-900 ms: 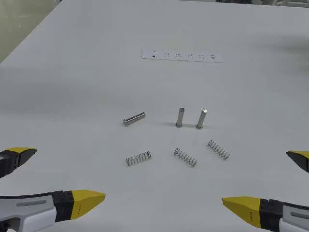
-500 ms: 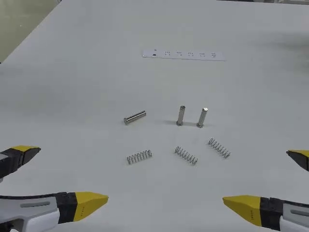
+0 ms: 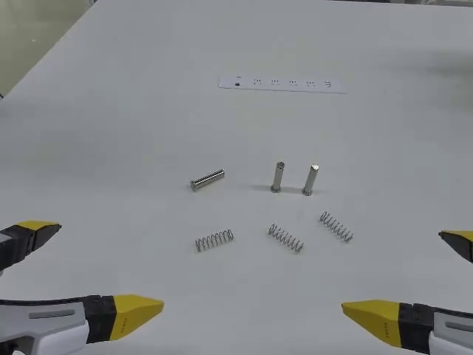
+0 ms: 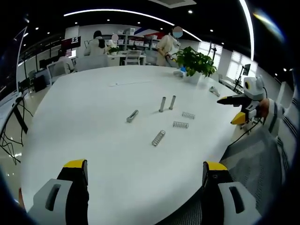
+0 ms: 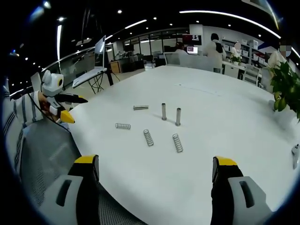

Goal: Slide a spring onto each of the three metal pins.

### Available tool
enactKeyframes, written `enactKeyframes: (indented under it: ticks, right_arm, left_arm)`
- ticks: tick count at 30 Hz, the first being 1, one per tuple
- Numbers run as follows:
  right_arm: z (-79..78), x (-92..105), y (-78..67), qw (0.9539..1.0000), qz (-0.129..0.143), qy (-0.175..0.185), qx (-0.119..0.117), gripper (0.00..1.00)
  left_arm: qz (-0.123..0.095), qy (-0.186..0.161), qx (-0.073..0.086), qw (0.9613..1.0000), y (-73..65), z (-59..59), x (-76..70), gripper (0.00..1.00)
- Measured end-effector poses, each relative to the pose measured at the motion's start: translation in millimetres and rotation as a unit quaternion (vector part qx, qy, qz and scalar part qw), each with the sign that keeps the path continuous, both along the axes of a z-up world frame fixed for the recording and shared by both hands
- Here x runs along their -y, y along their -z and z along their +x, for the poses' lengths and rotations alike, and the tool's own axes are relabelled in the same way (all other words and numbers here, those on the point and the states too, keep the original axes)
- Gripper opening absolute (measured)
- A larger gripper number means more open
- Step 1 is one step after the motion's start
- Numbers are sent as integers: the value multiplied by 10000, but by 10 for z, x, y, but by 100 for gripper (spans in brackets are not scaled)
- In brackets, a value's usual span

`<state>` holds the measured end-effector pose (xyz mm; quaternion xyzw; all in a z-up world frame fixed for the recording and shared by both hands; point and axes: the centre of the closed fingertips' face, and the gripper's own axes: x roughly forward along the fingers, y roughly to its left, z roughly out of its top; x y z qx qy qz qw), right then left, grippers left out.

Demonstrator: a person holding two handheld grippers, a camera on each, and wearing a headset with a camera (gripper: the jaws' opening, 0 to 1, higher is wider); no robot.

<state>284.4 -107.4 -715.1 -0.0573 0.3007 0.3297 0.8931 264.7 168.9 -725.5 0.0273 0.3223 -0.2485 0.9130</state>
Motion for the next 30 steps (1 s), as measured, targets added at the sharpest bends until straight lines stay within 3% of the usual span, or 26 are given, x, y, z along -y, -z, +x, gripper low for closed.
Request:
enactKeyframes:
  ticks: [15,18,30]
  right_arm:
    - [-17,-5,5,10000,-38,-8,-6,100]
    - [-17,-3,10,10000,-48,-13,-15,100]
    - [10,-10,-7,10000,-21,-30,-7,100]
  left_arm:
    - [-16,19,13,10000,-14,0,-6,98]
    - [-116,3,43,9999,-41,20,8,98]
    - [8,4,29,10000,-23,73,-53,98]
